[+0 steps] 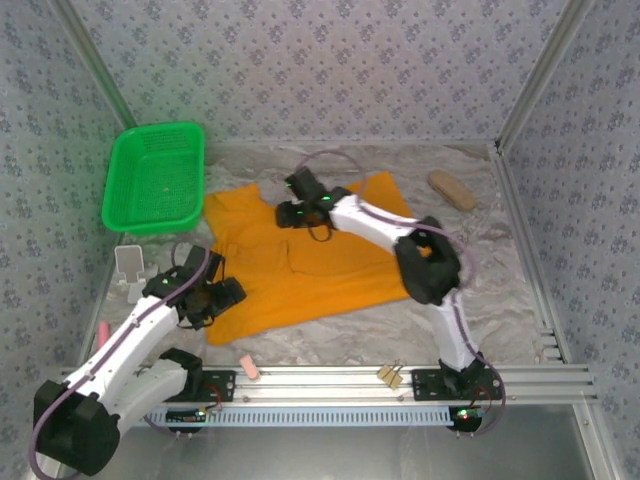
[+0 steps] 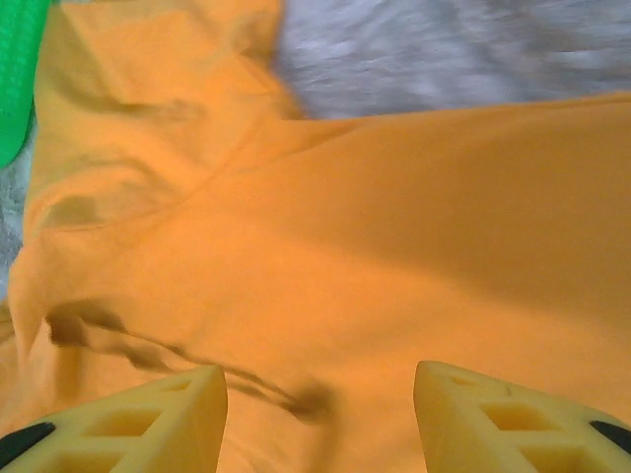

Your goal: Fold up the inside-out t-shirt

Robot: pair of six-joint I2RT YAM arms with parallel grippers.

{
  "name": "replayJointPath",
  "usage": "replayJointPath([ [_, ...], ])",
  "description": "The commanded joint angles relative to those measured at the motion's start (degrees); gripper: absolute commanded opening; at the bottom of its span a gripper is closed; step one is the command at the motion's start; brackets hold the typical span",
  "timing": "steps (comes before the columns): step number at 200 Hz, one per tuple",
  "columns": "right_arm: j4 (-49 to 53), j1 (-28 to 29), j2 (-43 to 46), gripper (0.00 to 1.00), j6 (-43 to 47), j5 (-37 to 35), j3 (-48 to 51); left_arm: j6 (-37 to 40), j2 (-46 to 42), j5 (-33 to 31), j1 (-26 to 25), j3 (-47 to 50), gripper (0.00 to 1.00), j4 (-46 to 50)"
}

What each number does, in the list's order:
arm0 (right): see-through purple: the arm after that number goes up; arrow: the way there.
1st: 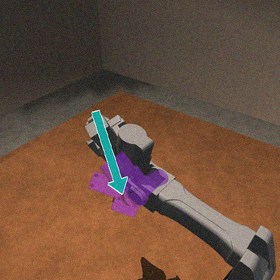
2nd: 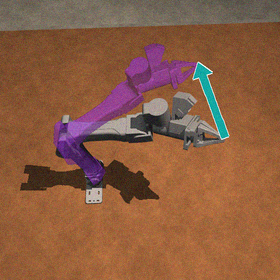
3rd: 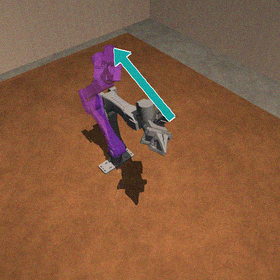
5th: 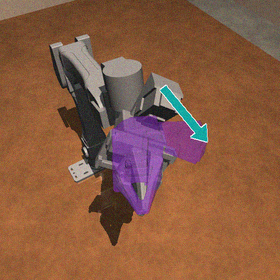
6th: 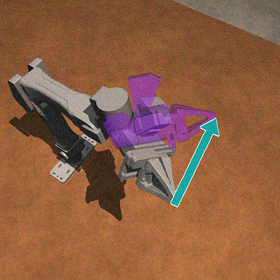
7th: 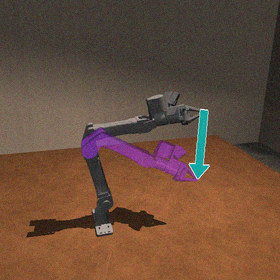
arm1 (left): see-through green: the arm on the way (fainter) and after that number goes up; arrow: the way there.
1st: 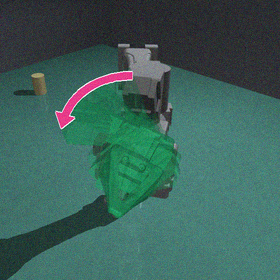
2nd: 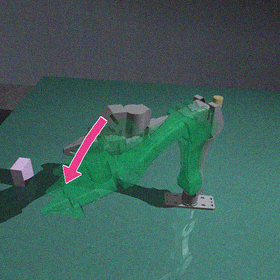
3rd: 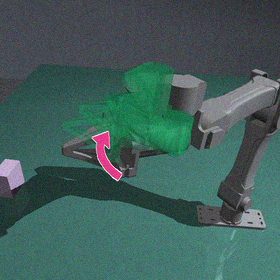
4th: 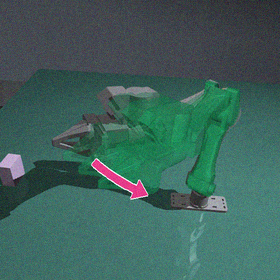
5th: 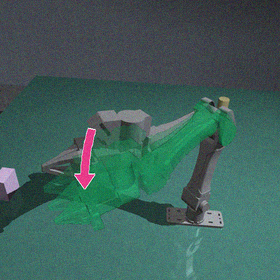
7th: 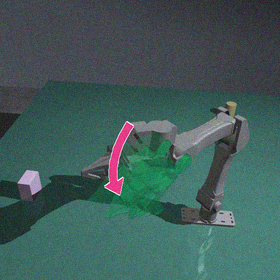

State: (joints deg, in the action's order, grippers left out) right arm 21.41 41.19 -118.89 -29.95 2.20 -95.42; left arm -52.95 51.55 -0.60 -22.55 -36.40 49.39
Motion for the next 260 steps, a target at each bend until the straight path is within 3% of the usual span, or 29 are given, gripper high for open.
replayJointPath([
  [1,-1.97,-5.38,13.64,0.55,1.22,-2.61,15.36,1.88,0.02,-5.4,-1.6,-6.04,0.85,3.92],
  [28,-1.4,-12.68,25.94,0.55,0.51,-8.86,33.37,3.59,5.4,-6.24,-2.81,-10.63,0.84,1.9],
  [50,-2.19,-20.86,32.7,0.53,-0.1,-5.88,42.98,3.9,11.92,-6.2,-3.61,-11.4,0.81,-4.36],
  [63,-3.49,-25.66,34.9,0.52,0.26,-3.63,47.0,2.71,15.8,-9.85,-3.36,-13.56,0.71,-5.06],
  [103,-8.73,-32.95,31.29,0.44,-0.24,3.39,52.78,5.85,28.19,-9.96,-0.73,-18.24,0.66,-12.42],
  [122,-7.81,-37.77,31.18,0.22,-6.74,1.25,56.11,7.36,34.18,-6.21,1.16,-18.76,0.65,-16.43],
  [151,-3.24,-43.59,35.29,0.22,-12.34,-4.25,60.05,13.55,43.59,-6.77,1.33,-21.55,0.65,-20.84],
  [175,0.33,-47.07,41.82,0.17,-17.75,-3.31,64.77,19.01,49.9,-5.02,1.41,-26.34,0.67,-20.95],
  [200,6.94,-45.62,55.2,0.18,-25.03,-6.11,70.43,24.63,50.5,-3.52,2.35,-30.51,0.69,-22.4],
  [224,16.37,-43.54,67.16,0.24,-29.17,-9.69,72.54,28.17,50.52,5.64,5.76,-36.15,0.86,-21.7],
  [240,16.43,-43.33,70.14,0.32,-25.73,-12.24,71.42,30.48,51.46,12.6,7.98,-40.35,0.88,-21.35],
  [260,9.64,-43.84,67.25,0.45,-16.44,-11.76,66.86,33.12,54.4,15.12,8.92,-46.98,0.88,-19.82],
])
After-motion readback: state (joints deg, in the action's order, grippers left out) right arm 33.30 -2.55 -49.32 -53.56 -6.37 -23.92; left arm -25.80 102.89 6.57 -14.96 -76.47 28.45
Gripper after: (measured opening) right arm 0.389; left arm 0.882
